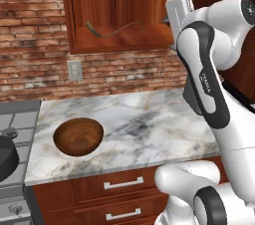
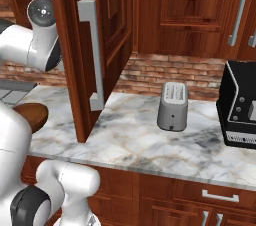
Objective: Open the cabinet and move the ladle to the pot. Then close the cabinet.
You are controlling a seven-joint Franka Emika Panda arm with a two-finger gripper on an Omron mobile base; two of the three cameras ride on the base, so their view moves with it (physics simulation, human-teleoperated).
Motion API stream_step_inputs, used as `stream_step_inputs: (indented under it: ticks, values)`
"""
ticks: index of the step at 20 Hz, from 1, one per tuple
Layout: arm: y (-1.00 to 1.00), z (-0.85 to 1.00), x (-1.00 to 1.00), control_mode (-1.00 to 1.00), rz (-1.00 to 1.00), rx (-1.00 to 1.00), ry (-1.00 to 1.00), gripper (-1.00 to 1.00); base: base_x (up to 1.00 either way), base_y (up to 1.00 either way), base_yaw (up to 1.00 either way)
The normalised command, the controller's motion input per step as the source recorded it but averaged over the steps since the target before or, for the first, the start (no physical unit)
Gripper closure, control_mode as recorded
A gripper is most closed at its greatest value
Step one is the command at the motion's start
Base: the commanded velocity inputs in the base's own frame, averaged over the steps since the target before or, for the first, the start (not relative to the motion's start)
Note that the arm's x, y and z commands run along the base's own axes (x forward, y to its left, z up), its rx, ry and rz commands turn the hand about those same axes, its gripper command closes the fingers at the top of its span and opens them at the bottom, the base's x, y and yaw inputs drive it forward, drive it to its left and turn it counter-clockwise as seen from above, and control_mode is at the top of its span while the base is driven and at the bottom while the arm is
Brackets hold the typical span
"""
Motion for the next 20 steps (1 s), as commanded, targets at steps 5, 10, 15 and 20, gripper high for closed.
stream_step_inputs:
  ticks: [5, 10, 15, 20]
  values:
    - [0.0, 0.0, 0.38, -1.0, 0.0, 0.03, 0.0, -1.0, 0.0, 0.0, 0.0]
    - [0.0, 0.0, 0.39, -1.0, 0.0, 0.01, 0.0, -1.0, 0.0, 0.0, 0.0]
    - [0.0, 0.0, 0.43, -1.0, 0.0, 0.01, 0.0, -1.0, 0.0, 0.0, 0.0]
    - [0.0, 0.0, 0.44, -1.0, 0.0, 0.0, 0.0, -1.0, 0.0, 0.0, 0.0]
